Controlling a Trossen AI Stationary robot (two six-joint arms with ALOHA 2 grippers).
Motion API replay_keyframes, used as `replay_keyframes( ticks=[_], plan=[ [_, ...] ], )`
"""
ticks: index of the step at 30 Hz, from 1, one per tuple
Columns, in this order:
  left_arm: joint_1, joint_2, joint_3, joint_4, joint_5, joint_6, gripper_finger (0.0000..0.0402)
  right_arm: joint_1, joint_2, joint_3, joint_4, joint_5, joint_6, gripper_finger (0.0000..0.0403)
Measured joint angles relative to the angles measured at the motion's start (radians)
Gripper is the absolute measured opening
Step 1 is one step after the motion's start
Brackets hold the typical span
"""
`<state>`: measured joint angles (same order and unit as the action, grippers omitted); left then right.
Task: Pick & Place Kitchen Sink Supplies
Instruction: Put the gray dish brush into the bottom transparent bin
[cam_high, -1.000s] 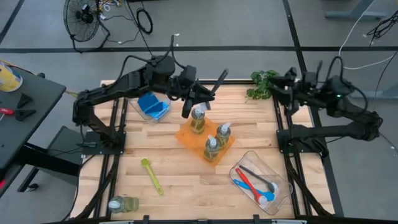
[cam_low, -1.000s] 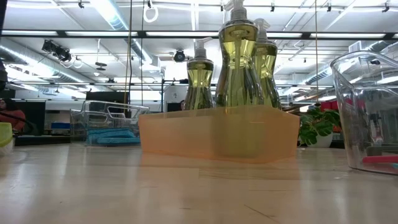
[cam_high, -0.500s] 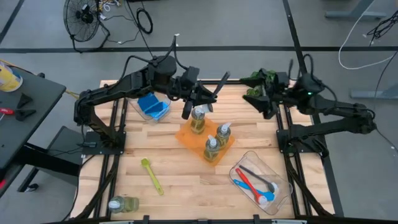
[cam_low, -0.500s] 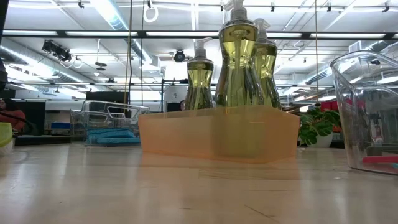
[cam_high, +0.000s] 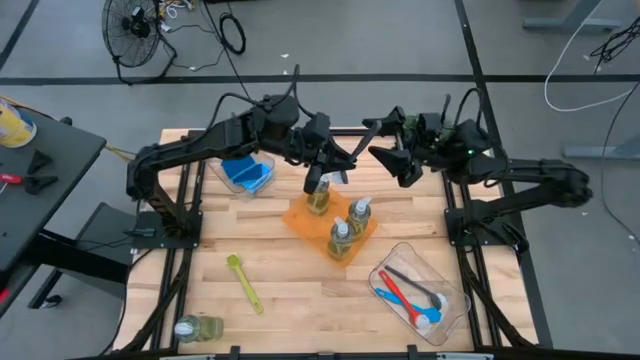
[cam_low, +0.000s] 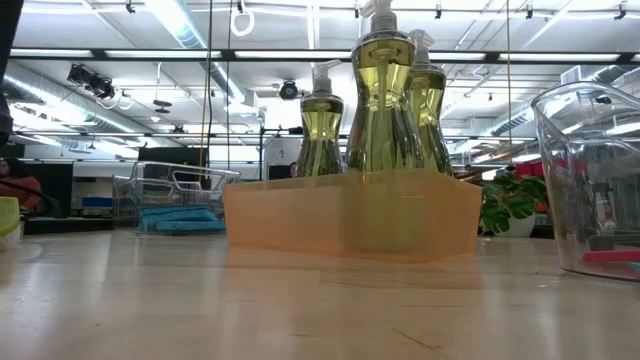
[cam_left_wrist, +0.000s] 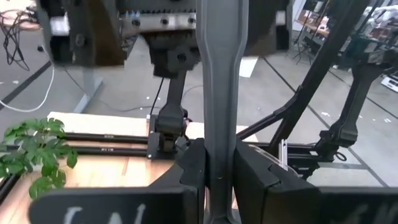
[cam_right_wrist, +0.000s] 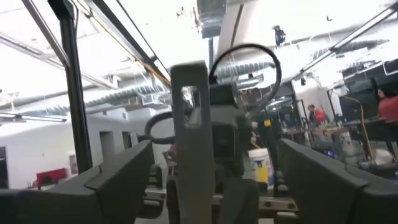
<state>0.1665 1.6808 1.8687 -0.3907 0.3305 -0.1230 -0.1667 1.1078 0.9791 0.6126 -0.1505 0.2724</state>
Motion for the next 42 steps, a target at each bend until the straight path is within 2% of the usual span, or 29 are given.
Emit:
replay_keyframes(
  ticks=[7,11,19,28,30,37,42],
  plan=[
    [0.006,0.016,0.000,-0.001,0.000,0.000,0.0069,0.000,0.046,0.000,0.037,0.000,0.008,0.0347],
    [0.011,0.017,0.000,-0.001,-0.003,0.025,0.0059,0.000,0.051,0.000,0.033,-0.004,0.001,0.0324],
    [0.036,0.017,0.000,-0.016,-0.010,0.031,0.0072,0.000,0.052,0.000,0.034,0.015,0.007,0.0211],
    [0.067,0.016,0.000,-0.020,0.048,0.040,0.0063,0.000,0.052,0.000,0.025,0.091,-0.004,0.0079],
    [0.075,0.016,0.000,-0.021,0.047,0.049,0.0077,-0.001,0.052,0.000,0.021,0.096,-0.010,0.0070],
    [0.099,0.015,0.000,-0.017,0.053,0.061,0.0137,0.000,0.052,0.000,0.003,0.115,-0.020,0.0075],
    [0.122,-0.007,0.000,-0.036,0.069,0.030,0.0205,0.000,0.036,0.000,-0.007,0.116,-0.043,0.0075]
  ],
)
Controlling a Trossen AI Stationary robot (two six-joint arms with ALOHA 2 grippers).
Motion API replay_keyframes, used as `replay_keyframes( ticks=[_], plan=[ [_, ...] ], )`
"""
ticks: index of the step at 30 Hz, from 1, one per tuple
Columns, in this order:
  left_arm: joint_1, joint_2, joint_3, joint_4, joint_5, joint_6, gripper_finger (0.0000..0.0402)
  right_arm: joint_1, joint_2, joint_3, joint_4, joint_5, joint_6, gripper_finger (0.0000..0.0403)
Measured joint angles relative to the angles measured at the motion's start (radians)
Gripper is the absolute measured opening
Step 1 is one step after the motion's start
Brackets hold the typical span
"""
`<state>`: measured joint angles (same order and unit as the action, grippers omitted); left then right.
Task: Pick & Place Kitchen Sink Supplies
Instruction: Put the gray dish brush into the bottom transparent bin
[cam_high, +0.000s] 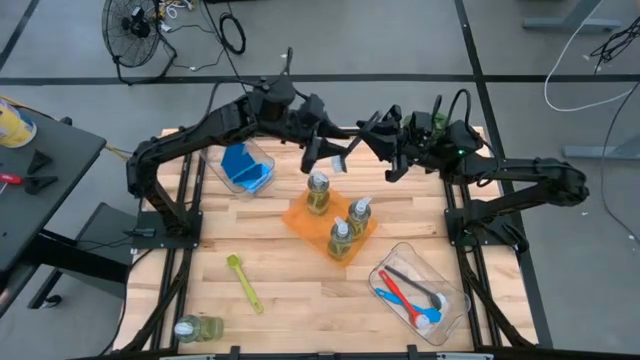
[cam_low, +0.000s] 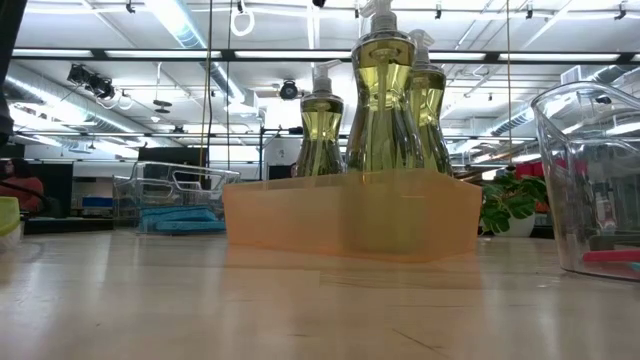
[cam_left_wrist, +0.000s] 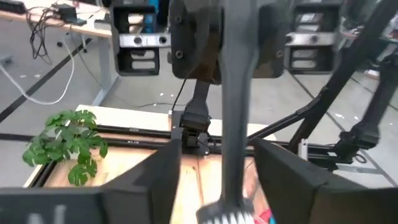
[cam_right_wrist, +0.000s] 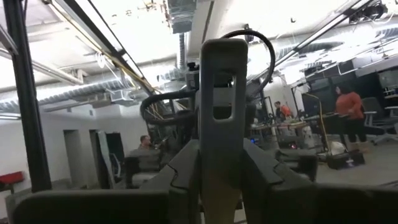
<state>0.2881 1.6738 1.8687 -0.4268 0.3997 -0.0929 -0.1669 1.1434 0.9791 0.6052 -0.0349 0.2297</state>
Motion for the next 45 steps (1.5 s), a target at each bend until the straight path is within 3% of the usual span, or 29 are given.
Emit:
replay_keyframes(
  ticks=[5,9,18,24,36,45],
  plan=[
    [0.027,-0.062,0.000,-0.019,0.058,0.000,0.0266,0.000,-0.047,0.000,-0.071,-0.006,0.027,0.0075],
    [0.047,-0.117,0.000,-0.017,0.062,0.001,0.0285,0.000,-0.096,0.001,-0.160,-0.046,0.102,0.0075],
    [0.086,-0.194,0.000,-0.021,0.062,0.000,0.0280,0.003,-0.189,0.001,-0.381,-0.355,0.342,0.0075],
    [0.091,-0.199,0.000,-0.024,0.056,0.000,0.0280,0.040,-0.216,0.001,-0.457,-0.480,0.355,0.0075],
    [0.091,-0.197,0.000,-0.030,-0.022,-0.092,0.0280,0.160,-0.279,0.001,-0.672,-0.587,0.278,0.0075],
    [0.090,-0.197,0.000,-0.103,-0.022,-0.106,0.0280,0.318,-0.288,0.001,-0.845,-0.585,0.261,0.0075]
  ],
)
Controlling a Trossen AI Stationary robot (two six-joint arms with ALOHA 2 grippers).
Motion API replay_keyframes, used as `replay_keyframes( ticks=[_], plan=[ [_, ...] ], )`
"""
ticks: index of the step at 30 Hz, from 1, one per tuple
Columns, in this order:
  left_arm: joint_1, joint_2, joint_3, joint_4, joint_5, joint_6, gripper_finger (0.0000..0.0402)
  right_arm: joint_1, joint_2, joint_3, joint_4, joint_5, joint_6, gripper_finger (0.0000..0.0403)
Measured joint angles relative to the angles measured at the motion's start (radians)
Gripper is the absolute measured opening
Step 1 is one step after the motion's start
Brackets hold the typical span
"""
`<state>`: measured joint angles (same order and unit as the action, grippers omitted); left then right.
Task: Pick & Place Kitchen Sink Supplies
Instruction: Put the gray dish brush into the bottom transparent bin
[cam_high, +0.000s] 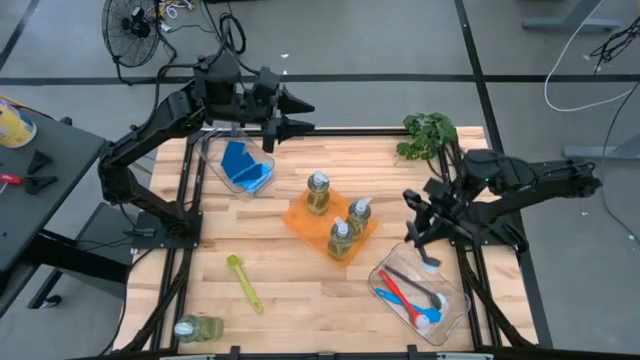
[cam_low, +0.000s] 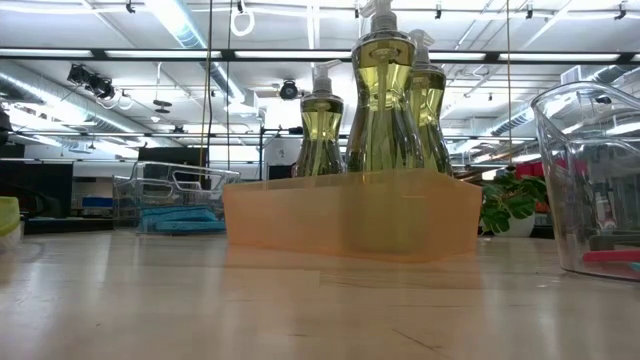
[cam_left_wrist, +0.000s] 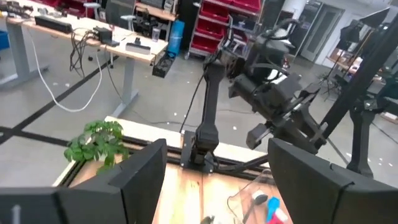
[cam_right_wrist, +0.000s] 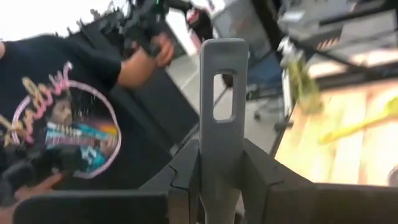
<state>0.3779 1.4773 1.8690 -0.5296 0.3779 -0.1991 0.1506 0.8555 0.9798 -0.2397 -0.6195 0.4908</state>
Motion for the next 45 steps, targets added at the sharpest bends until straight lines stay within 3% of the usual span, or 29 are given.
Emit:
replay_keyframes(
  ticks=[6,12,24,28,35,45],
  plan=[
    [0.000,0.000,0.000,-0.056,0.000,-0.006,0.0280,0.099,0.000,0.000,-0.149,0.053,-0.039,0.0075],
    [0.000,0.001,0.000,-0.075,0.000,-0.027,0.0280,0.184,0.008,0.000,-0.271,0.175,-0.048,0.0075],
    [0.000,0.001,0.000,-0.125,0.000,-0.044,0.0280,0.301,0.136,0.000,-0.427,0.465,0.181,0.0075],
    [-0.008,-0.002,0.000,-0.269,-0.011,0.029,0.0280,0.333,0.208,0.000,-0.439,0.490,0.265,0.0075],
    [-0.060,-0.012,-0.001,-0.464,-0.141,0.135,0.0280,0.378,0.314,0.000,-0.439,0.507,0.383,0.0075],
    [-0.099,-0.034,0.000,-0.526,-0.180,0.135,0.0280,0.397,0.408,0.000,-0.504,0.522,0.452,0.0075]
  ],
)
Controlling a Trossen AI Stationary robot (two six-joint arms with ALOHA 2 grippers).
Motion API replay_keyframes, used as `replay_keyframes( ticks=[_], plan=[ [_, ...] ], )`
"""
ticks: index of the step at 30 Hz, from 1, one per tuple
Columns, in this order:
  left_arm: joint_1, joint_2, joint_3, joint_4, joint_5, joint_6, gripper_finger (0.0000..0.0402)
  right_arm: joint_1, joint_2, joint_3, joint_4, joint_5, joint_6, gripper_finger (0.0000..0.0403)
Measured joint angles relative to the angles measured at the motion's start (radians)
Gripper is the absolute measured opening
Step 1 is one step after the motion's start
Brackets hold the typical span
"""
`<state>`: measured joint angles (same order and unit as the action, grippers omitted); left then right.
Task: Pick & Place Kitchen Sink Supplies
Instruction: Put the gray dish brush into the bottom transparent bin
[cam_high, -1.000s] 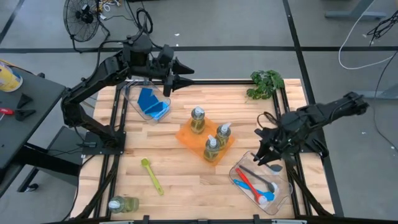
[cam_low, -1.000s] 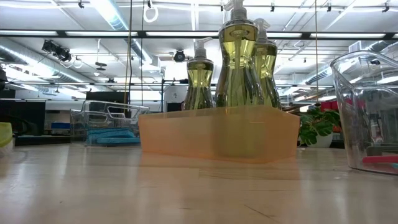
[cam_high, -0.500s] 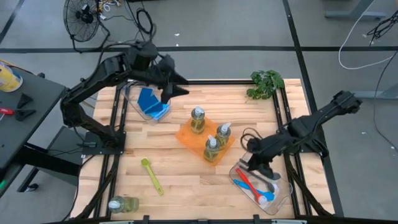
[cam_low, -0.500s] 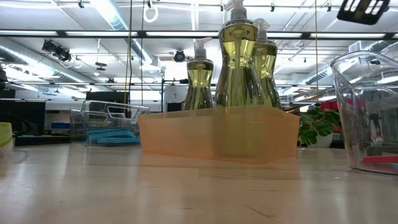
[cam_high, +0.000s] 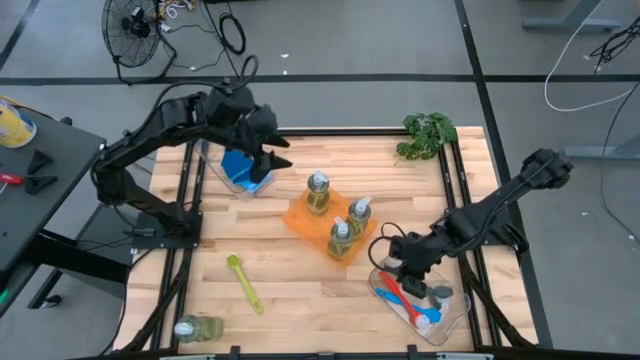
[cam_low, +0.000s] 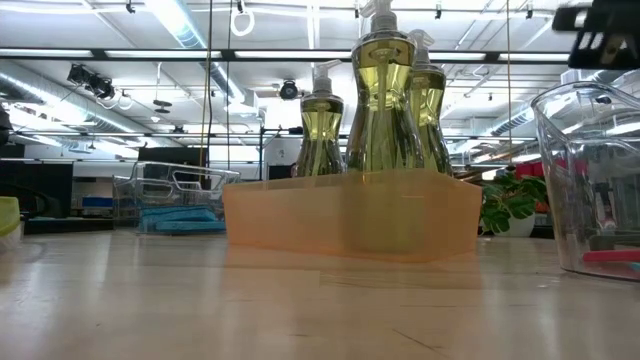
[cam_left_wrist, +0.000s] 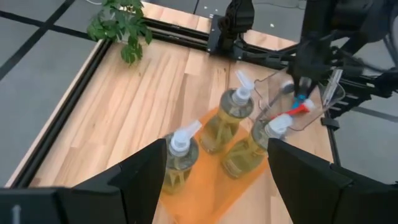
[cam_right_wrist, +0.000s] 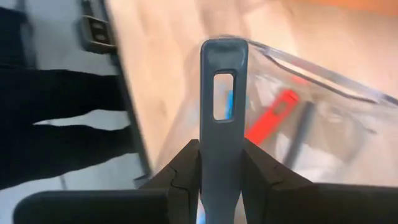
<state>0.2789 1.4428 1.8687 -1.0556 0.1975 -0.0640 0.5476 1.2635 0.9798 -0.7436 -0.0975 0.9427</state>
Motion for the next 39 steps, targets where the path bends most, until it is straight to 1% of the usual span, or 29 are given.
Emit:
replay_keyframes(
  ticks=[4,9,17,21,25,29,34,39],
  plan=[
    [-0.010,-0.012,-0.001,-0.025,-0.032,0.001,0.0280,0.000,0.017,0.000,-0.054,0.042,0.029,0.0075],
    [-0.007,-0.025,0.001,-0.022,-0.064,0.016,0.0280,0.000,0.033,0.000,-0.067,0.064,0.058,0.0075],
    [-0.007,-0.045,0.000,-0.062,-0.100,0.091,0.0280,0.000,0.067,0.000,-0.074,0.082,0.185,0.0075],
    [-0.007,-0.049,0.000,-0.067,-0.101,0.123,0.0280,0.000,0.096,0.000,-0.068,0.065,0.225,0.0075],
    [-0.007,-0.049,0.000,-0.073,-0.100,0.129,0.0280,0.006,0.132,0.000,-0.061,-0.011,0.231,0.0075],
    [-0.007,-0.049,0.000,-0.073,-0.100,0.137,0.0280,0.028,0.161,0.000,-0.032,-0.043,0.230,0.0078],
    [-0.007,-0.049,0.000,-0.073,-0.107,0.138,0.0280,0.042,0.191,-0.001,-0.010,-0.084,0.259,0.0101],
    [-0.007,-0.048,0.000,-0.073,-0.108,0.139,0.0280,0.046,0.199,-0.001,0.011,-0.105,0.279,0.0152]
  ],
)
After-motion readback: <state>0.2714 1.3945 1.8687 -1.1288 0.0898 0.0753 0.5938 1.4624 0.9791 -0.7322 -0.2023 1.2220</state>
